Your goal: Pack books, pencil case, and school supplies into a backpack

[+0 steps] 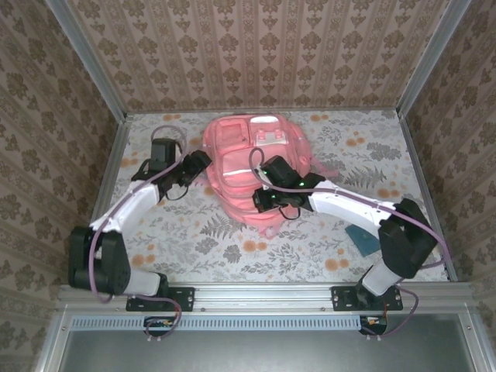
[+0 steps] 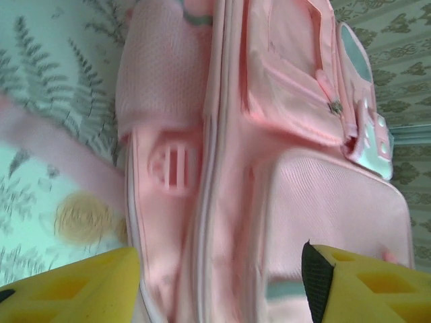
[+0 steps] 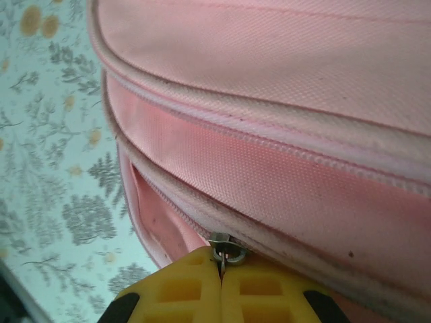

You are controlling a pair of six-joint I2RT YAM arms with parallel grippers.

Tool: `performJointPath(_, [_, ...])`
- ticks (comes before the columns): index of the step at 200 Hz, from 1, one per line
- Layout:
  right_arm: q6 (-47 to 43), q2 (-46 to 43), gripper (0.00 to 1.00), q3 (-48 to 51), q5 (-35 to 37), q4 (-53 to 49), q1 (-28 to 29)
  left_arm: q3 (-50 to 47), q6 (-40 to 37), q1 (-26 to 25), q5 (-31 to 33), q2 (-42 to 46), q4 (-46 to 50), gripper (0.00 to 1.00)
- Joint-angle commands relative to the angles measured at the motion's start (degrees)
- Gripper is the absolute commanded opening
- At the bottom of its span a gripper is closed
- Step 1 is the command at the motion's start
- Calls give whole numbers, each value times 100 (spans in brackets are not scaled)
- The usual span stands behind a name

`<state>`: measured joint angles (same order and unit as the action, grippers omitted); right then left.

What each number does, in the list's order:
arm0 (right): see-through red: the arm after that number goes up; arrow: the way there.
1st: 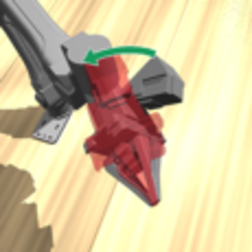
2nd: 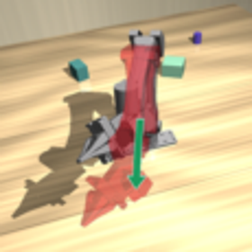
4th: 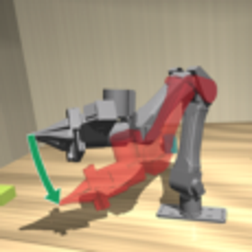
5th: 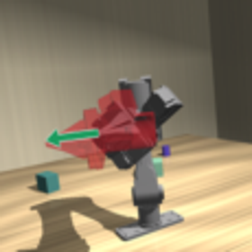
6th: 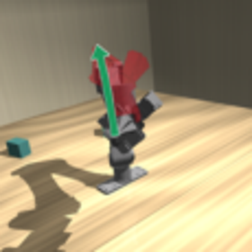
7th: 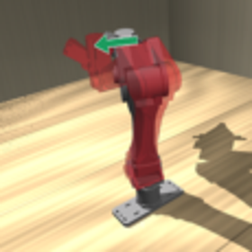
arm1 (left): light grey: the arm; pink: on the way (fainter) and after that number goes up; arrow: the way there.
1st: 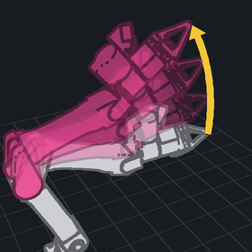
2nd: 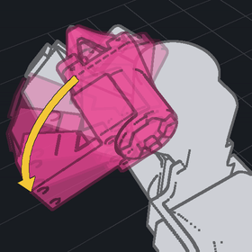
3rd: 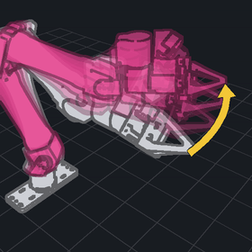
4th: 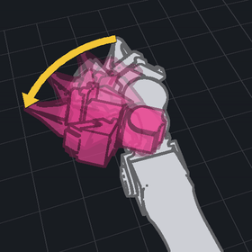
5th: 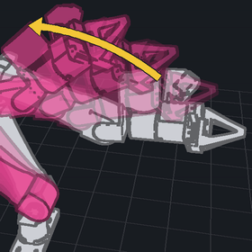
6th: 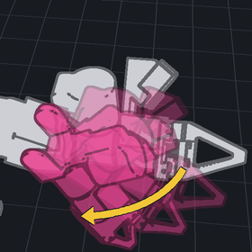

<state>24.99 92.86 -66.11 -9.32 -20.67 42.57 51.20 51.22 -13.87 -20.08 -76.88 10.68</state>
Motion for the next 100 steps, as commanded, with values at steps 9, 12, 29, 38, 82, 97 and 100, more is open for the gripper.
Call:
performJointPath(9, [521,594,0,-764,-271,418,242,-862,802,-120,-290,817,-117,65])
performJointPath(12, [545,635,0,-812,-276,421,262,-959,897,-137,-336,898,-206,65])
performJointPath(29, [636,808,0,-990,-288,456,323,-1373,1465,-257,-465,1250,-631,62])
performJointPath(38, [662,875,0,-1064,-327,467,343,-1492,1664,-349,-475,1344,-772,60])
performJointPath(82, [693,919,0,-1136,-505,513,423,-1544,1977,-615,-475,1001,-1334,54])
performJointPath(97, [691,893,0,-1104,-545,528,456,-1512,2019,-680,-480,758,-1580,49])
performJointPath(100, [691,895,0,-1104,-552,521,464,-1503,2023,-696,-471,707,-1622,48])
